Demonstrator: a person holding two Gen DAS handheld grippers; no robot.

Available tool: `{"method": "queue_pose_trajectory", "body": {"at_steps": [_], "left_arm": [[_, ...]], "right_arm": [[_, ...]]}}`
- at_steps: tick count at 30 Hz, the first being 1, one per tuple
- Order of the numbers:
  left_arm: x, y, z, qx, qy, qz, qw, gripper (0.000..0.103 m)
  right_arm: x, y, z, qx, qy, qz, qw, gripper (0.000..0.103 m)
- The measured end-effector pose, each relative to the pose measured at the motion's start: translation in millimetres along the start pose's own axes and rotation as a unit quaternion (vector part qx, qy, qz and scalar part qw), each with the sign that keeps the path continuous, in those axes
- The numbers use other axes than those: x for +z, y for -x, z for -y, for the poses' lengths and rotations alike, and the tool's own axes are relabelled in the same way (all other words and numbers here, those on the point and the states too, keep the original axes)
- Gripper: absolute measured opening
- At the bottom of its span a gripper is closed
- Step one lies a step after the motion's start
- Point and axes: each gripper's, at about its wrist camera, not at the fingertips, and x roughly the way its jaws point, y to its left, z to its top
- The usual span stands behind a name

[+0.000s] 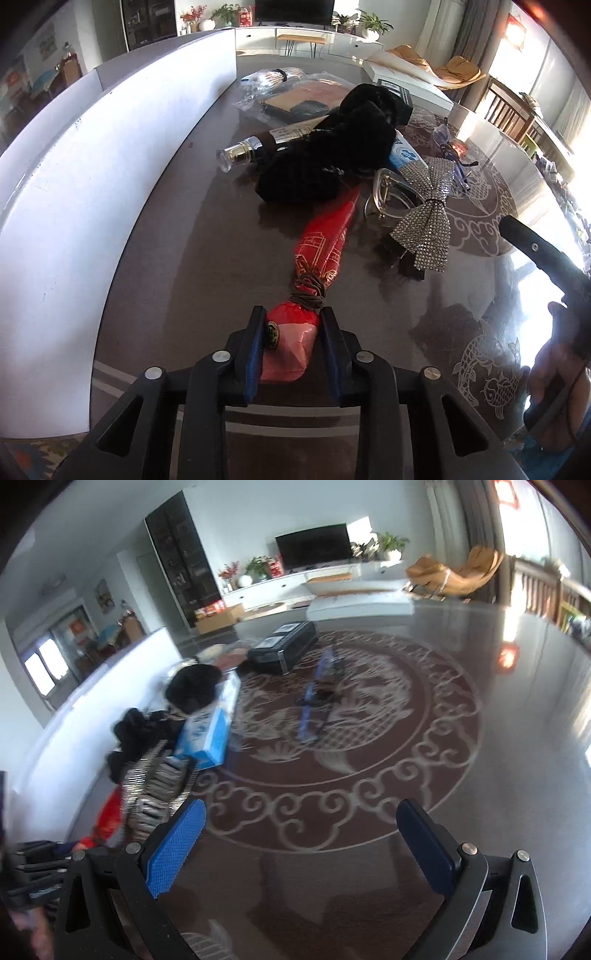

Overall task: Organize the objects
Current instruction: 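Grasp the red folded umbrella with the left tool while the right tool grasps the silver rhinestone bow, then carry both items over the white box and open both tools to drop them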

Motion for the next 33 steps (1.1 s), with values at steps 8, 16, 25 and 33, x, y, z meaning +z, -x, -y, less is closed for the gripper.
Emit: {"method": "queue_pose_trajectory", "body": {"at_steps": [8,16,25,33], "left_arm": [[11,-7,5,0.034,-0.017,0.026,0.9989,0.023],[2,19,-30,-0.028,0.066,0.062,0.9955,0.022],[4,112,-77,-0.081,0.130,0.161,0.9749,0.022],[40,134,-211,0.036,0.200,0.151,0.9675,0.022]], "right_arm": [[13,-52,-78,0.110,-0.007,-0.093,0.990,0.103],[13,-62,-83,0.133,0.013,-0.135,0.982,0.065],[48,8,-108,0.178,0.054,-0.111,0.976,0.065],[76,-5,-294,0.274,0.165,-0.080,0.944,0.065]]}}
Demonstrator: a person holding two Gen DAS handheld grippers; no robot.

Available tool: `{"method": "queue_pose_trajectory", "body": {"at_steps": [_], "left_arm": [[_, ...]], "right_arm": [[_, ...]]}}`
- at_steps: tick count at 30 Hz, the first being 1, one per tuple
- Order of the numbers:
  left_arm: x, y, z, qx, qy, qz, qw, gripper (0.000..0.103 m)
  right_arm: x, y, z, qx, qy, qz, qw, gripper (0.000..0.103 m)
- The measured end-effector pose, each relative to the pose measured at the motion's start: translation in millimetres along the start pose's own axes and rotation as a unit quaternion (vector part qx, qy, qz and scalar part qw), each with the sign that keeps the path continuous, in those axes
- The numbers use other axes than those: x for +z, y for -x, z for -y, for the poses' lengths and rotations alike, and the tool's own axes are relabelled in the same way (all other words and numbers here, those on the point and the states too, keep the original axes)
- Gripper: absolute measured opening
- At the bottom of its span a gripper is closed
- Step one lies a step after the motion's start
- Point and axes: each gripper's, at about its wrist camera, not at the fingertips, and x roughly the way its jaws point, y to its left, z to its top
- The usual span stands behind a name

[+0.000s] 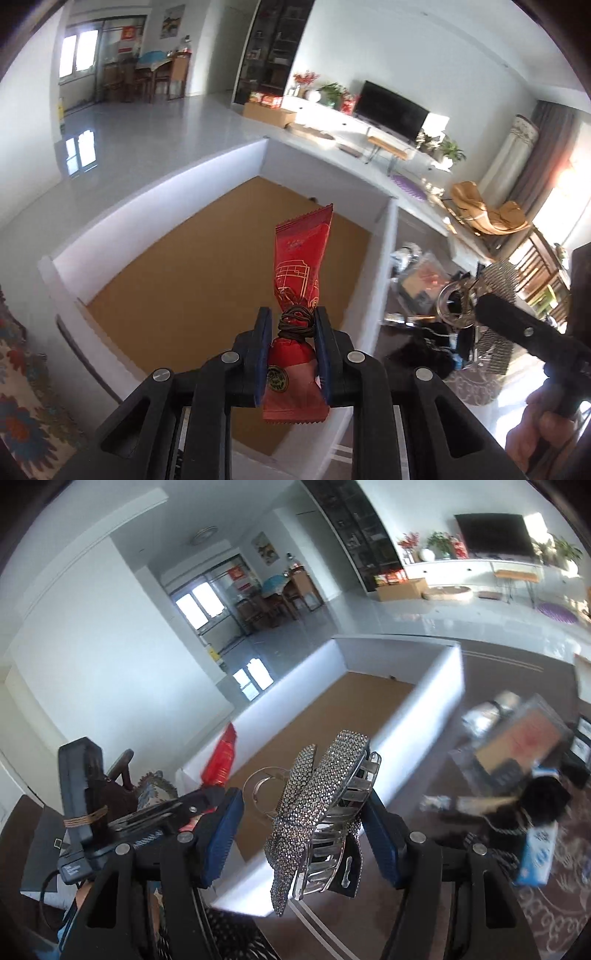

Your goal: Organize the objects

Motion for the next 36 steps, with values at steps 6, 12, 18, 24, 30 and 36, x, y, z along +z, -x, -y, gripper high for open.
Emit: {"method": "queue_pose_trajectory", "body": {"at_steps": [6,12,18,24,30,36], "left_arm": [[4,-49,-36,0.075,-0.002,-0.067,0.9949,0.028],[-15,-30,-28,0.076,-0.003,-0.044,0.9961,0.047],[-55,18,57,-0.066,-0.071,-0.022,0.9951,0.072],[-121,-9,156,-0.116,-0.166,-0.053,0.9779,0.101],[-152,-97,208,-0.064,-0.237,-0.117,0.9623,0.100],[-150,-136,237,-0.057,-0.288,-0.117,0.9487,0.103]], "right_arm": [[17,-98,-37,0.002,0.012,-0.068,0.998,0.070],[0,-75,-16,-0.031,0.006,-0.031,0.999,0.095],[-61,4,43,-0.172,0.052,-0.005,0.984,0.101],[-148,70,132,-0.317,0.047,-0.054,0.946,0.101],[-185,107,187,-0.366,0.006,-0.060,0.929,0.101],[-186,114,213,-0.359,-0.049,-0.050,0.931,0.103]]}}
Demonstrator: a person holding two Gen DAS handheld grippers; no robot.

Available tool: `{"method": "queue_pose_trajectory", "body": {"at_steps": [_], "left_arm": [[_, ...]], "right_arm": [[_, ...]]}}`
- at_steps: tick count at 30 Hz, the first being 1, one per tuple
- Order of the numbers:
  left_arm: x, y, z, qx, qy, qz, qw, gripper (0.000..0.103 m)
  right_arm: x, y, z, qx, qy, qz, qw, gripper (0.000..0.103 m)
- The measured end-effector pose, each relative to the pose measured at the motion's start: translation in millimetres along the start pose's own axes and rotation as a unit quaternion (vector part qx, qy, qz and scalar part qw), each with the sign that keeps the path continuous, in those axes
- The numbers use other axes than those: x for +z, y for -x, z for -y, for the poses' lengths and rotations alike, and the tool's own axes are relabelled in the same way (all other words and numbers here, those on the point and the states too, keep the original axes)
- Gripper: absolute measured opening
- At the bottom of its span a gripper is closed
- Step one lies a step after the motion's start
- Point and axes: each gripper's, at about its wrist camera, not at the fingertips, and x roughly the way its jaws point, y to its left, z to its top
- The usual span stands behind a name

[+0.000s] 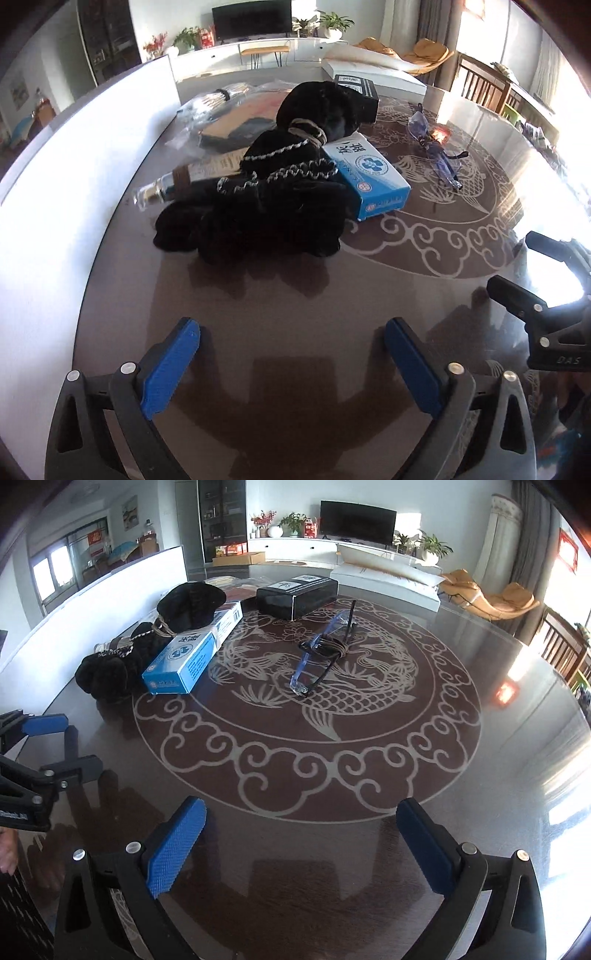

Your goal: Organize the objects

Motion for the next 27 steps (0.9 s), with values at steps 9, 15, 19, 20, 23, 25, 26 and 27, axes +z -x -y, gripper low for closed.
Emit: {"method": "queue_pose_trajectory", "body": {"at_steps": [9,15,19,20,23,25,26,27], "left_arm": [[26,-16,-7,-0.016,-0.011,0.043,0.9989,0.103],[26,-15,-8,-0.016,-0.010,0.043,0.9989,0.103],[26,-15,-8,-0.016,-0.010,0.043,0.9989,0.103],[26,-15,-8,-0.016,-0.010,0.043,0.9989,0.103],[26,-15,-8,-0.016,-0.010,0.043,0.9989,0.103],[26,-15,-8,-0.016,-0.010,0.043,0.9989,0.103],[26,-15,-7,-0.016,-0.010,0.043,0.9989,0.103],[26,-15,-7,-0.016,-0.010,0.043,0.9989,0.103]], "right_arm": [[1,0,-1,-0.003,-0.004,0.000,1.000,0.103],[1,0,-1,-0.003,-0.004,0.000,1.000,0.103],[1,0,-1,-0.003,-0.004,0.000,1.000,0.103],[1,0,-1,-0.002,-0.004,0.000,1.000,0.103],[2,0,-1,-0.002,-0.003,0.000,1.000,0.103],[1,0,-1,-0.002,-0.003,0.000,1.000,0.103],[1,0,-1,-0.002,-0.003,0.000,1.000,0.103],[1,0,-1,-0.002,-0.003,0.000,1.000,0.103]]}}
